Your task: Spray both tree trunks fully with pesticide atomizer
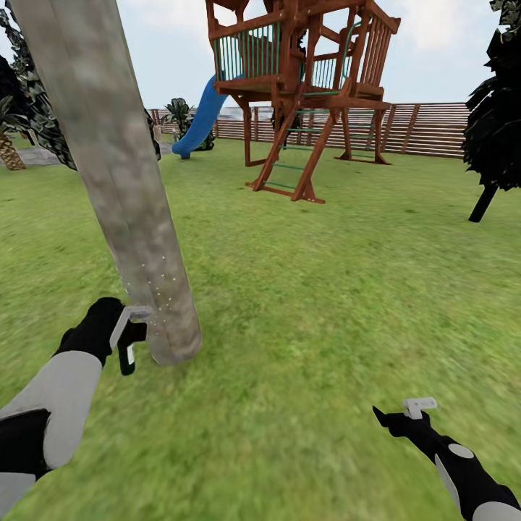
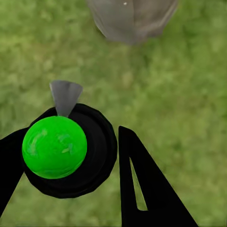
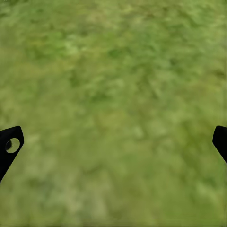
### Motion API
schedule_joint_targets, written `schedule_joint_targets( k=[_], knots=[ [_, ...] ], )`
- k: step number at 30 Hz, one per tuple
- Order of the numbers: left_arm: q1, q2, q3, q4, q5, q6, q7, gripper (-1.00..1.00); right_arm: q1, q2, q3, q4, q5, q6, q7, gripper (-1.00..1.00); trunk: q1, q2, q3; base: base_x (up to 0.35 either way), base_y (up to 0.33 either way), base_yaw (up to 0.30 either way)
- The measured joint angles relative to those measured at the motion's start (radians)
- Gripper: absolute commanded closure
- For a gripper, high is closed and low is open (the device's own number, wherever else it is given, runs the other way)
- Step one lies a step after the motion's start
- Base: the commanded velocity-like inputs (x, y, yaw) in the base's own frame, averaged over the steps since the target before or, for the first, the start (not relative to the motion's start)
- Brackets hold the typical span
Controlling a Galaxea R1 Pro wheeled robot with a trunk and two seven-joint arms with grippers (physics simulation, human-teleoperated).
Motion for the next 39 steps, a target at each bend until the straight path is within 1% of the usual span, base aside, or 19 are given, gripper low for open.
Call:
schedule_joint_targets(
  k=[2, 4, 6, 9, 11, 12, 16, 18, 21, 22, 24, 28, 32, 35, 36, 37, 38, 39],
  knots=[
    [-0.012, 0.004, 0.002, -0.003, -0.005, 0.008, 0.001, 1.0, 0.0, 0.0, 0.0, 0.0, 0.0, 0.001, 0.0, -1.0, 0.0, 0.0, 0.0, 0.003, 0.001, 0.0],
    [-0.06, 0.012, 0.001, -0.002, -0.008, 0.016, 0.002, 1.0, 0.0, 0.0, 0.0, 0.0, 0.0, 0.001, 0.0, -1.0, 0.0, 0.0, 0.0, 0.0, 0.0, 0.0],
    [-0.119, 0.046, -0.01, 0.007, -0.016, 0.019, 0.003, 1.0, 0.0, 0.0, 0.0, 0.0, 0.0, 0.0, 0.0, -1.0, 0.0, 0.0, 0.0, 0.0, 0.0, 0.0],
    [-0.159, 0.073, -0.032, 0.011, -0.008, 0.021, 0.003, 1.0, 0.0, 0.0, 0.0, 0.0, 0.0, 0.0, 0.0, -1.0, 0.0, 0.0, 0.0, 0.0, 0.0, 0.0],
    [-0.177, 0.079, -0.037, 0.012, -0.005, 0.022, 0.003, 1.0, 0.0, 0.0, 0.0, 0.0, 0.0, 0.0, 0.0, -1.0, 0.0, 0.0, 0.0, 0.0, 0.0, 0.0],
    [-0.178, 0.078, -0.039, 0.014, -0.001, 0.021, 0.003, 1.0, 0.0, 0.0, 0.0, 0.0, 0.0, 0.0, 0.0, -1.0, 0.0, 0.0, 0.0, 0.0, 0.0, 0.0],
    [-0.157, 0.074, -0.04, 0.018, -0.002, 0.015, 0.005, 1.0, 0.0, -0.002, -0.001, 0.0, 0.0, 0.0, 0.0, -1.0, 0.0, 0.0, 0.0, 0.0, 0.0, 0.0],
    [-0.107, 0.076, -0.041, 0.037, -0.003, 0.006, 0.006, 1.0, 0.0, -0.005, 0.0, 0.0, 0.0, 0.0, 0.0, -1.0, 0.0, 0.0, 0.0, 0.0, 0.0, 0.0],
    [-0.043, 0.079, -0.04, 0.044, -0.003, -0.003, 0.004, 1.0, 0.0, -0.006, 0.0, 0.0, 0.0, 0.001, 0.0, -1.0, 0.0, 0.0, 0.0, 0.0, 0.0, 0.0],
    [-0.029, 0.078, -0.04, 0.044, -0.003, -0.006, 0.004, 1.0, 0.0, -0.006, 0.0, 0.0, 0.0, 0.001, 0.0, -1.0, 0.0, 0.0, 0.0, 0.0, 0.0, 0.0],
    [-0.022, 0.079, -0.04, 0.036, -0.004, -0.007, 0.003, 1.0, 0.0, -0.006, 0.0, 0.0, 0.0, 0.001, 0.0, -1.0, 0.0, 0.0, 0.0, 0.0, 0.0, 0.0],
    [-0.043, 0.084, -0.036, 0.026, -0.003, 0.0, 0.0, 1.0, 0.0, -0.006, 0.0, 0.0, 0.0, 0.001, 0.0, -1.0, 0.0, 0.0, 0.0, 0.0, 0.0, 0.0],
    [-0.131, 0.088, -0.037, 0.025, -0.008, 0.012, 0.0, 1.0, 0.0, -0.006, 0.0, 0.001, 0.0, 0.001, -0.001, -1.0, 0.0, 0.0, 0.0, 0.0, 0.0, 0.0],
    [-0.129, 0.091, -0.039, 0.027, -0.005, 0.006, 0.001, 1.0, 0.0, -0.006, 0.0, 0.002, 0.0, 0.001, -0.004, -1.0, 0.0, 0.0, 0.0, 0.0, 0.0, 0.0],
    [-0.118, 0.091, -0.04, 0.036, -0.004, -0.001, 0.002, 1.0, 0.0, -0.006, 0.001, 0.003, 0.0, 0.001, -0.004, -1.0, 0.0, 0.0, 0.0, 0.0, 0.0, 0.0],
    [-0.089, 0.09, -0.039, 0.04, -0.002, -0.008, 0.002, 1.0, 0.0, -0.006, 0.001, 0.003, 0.0, 0.001, -0.005, -1.0, 0.0, 0.0, 0.0, 0.0, 0.0, 0.0],
    [-0.051, 0.088, -0.039, 0.037, 0.0, -0.027, 0.003, 1.0, 0.0, -0.006, 0.001, 0.003, 0.0, 0.001, -0.005, -1.0, 0.0, 0.0, 0.0, 0.0, 0.0, 0.0],
    [-0.016, 0.086, -0.038, 0.038, 0.001, -0.067, 0.002, 1.0, 0.0, -0.006, 0.002, 0.003, 0.0, 0.001, -0.005, -1.0, 0.0, 0.0, 0.0, 0.0, 0.0, 0.0]
  ],
)
